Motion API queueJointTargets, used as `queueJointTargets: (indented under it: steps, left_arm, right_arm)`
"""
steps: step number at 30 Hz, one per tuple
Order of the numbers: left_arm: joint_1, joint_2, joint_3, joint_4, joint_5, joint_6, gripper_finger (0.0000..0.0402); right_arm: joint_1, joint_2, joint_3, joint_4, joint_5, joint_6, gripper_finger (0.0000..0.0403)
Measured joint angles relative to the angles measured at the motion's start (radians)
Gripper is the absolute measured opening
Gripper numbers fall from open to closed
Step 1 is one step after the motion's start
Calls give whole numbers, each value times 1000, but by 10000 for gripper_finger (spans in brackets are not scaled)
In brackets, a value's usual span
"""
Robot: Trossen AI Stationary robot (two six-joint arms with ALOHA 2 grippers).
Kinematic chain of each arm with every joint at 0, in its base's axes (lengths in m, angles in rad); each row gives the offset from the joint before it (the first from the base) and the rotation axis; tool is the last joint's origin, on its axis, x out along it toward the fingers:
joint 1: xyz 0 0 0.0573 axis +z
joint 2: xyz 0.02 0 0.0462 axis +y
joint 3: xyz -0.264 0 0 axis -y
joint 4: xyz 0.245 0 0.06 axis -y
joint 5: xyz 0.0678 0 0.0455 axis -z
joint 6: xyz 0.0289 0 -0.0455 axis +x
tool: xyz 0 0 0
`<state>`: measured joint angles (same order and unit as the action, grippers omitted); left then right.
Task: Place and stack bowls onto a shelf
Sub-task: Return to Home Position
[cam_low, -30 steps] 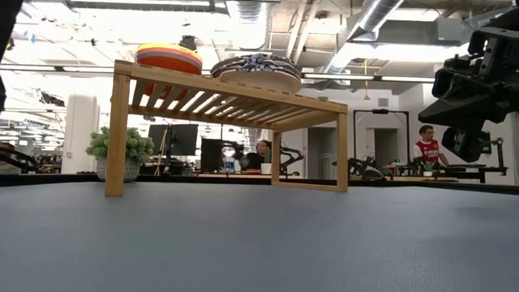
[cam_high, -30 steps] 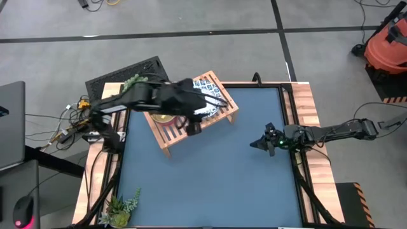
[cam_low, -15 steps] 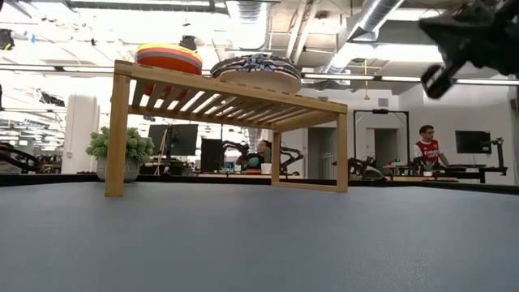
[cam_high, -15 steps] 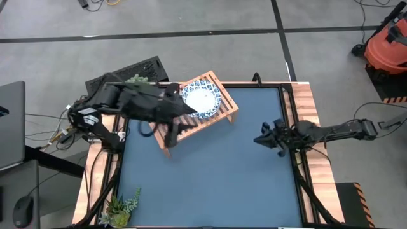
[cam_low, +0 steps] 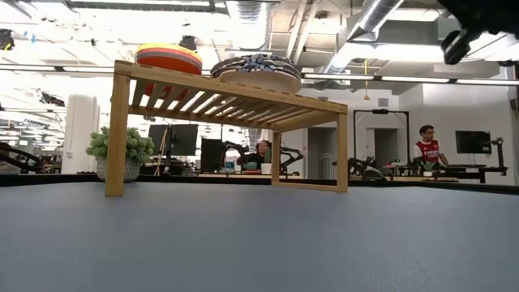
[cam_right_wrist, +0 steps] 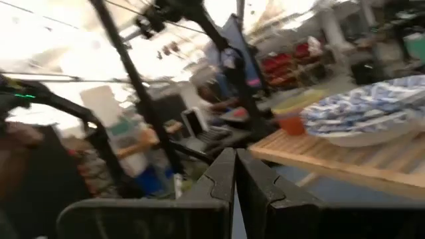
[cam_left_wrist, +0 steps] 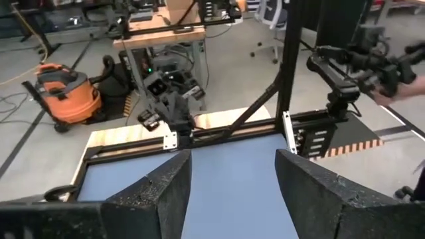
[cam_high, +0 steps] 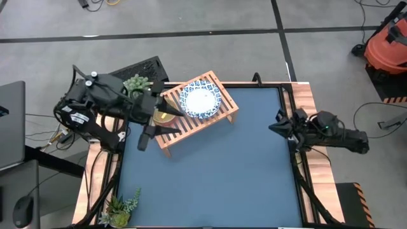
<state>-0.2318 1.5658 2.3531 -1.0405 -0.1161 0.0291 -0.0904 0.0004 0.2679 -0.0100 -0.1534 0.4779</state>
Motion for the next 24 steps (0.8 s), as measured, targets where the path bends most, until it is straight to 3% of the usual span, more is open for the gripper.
queueJointTargets:
  steps: [4, 7, 12, 18, 24]
  left_arm:
    - [-32, -11, -60, 35, 31, 15, 201]
    - [-46, -57, -196, 115, 13, 4, 201]
    - [-58, -235, -611, 454, -3, -31, 201]
    - [-58, -553, -1159, 907, -51, -130, 201]
    - [-62, -815, -1503, 1051, -59, -202, 201]
  right_arm:
    - [-29, 3, 77, -91, -18, -53, 42]
    - [-30, 3, 83, -140, -21, -65, 42]
    - [-30, 3, 84, -163, -20, -84, 42]
    - [-30, 3, 82, -171, -4, -108, 42]
    - [-30, 3, 82, -174, -1, -133, 42]
